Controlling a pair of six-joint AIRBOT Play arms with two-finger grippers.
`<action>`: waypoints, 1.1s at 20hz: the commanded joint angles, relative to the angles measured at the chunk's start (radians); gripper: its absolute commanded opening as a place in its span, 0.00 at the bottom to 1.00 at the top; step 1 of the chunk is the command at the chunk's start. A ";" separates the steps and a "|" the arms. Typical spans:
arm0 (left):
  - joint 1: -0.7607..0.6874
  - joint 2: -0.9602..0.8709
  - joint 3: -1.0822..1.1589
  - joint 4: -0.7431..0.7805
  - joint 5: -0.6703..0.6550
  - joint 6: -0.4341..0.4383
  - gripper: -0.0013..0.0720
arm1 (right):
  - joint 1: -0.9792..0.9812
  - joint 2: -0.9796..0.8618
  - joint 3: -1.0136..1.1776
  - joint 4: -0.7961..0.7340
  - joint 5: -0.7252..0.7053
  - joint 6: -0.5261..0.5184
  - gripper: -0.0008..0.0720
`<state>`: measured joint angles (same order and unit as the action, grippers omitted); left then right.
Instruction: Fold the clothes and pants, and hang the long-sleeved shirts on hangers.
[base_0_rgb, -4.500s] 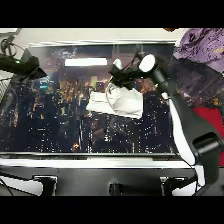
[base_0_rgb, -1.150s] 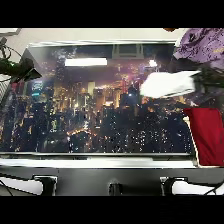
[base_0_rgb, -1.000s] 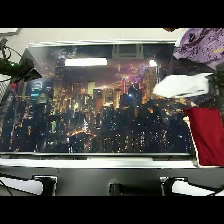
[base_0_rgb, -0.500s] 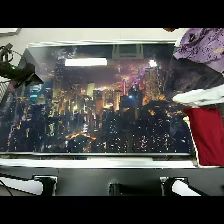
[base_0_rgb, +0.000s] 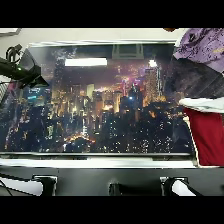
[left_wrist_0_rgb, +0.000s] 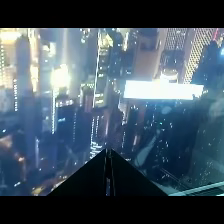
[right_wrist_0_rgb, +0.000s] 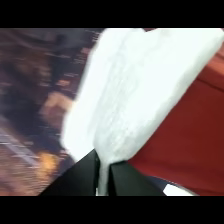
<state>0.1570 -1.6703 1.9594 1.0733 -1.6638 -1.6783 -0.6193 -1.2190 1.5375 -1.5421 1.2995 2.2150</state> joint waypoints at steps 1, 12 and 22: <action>-0.011 0.001 0.000 0.000 -0.004 0.001 0.04 | 0.000 0.009 0.000 -0.148 0.164 -0.060 0.05; -0.011 0.000 0.000 0.001 -0.004 0.002 0.04 | 0.000 0.154 -0.487 -0.409 0.162 -0.113 0.05; -0.011 0.001 0.000 0.000 0.000 0.006 0.04 | 0.000 0.167 -0.671 -0.522 0.104 -0.094 0.05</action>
<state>0.1467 -1.6703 1.9594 1.0737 -1.6672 -1.6749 -0.6193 -1.0538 0.8860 -2.0308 1.4059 2.1185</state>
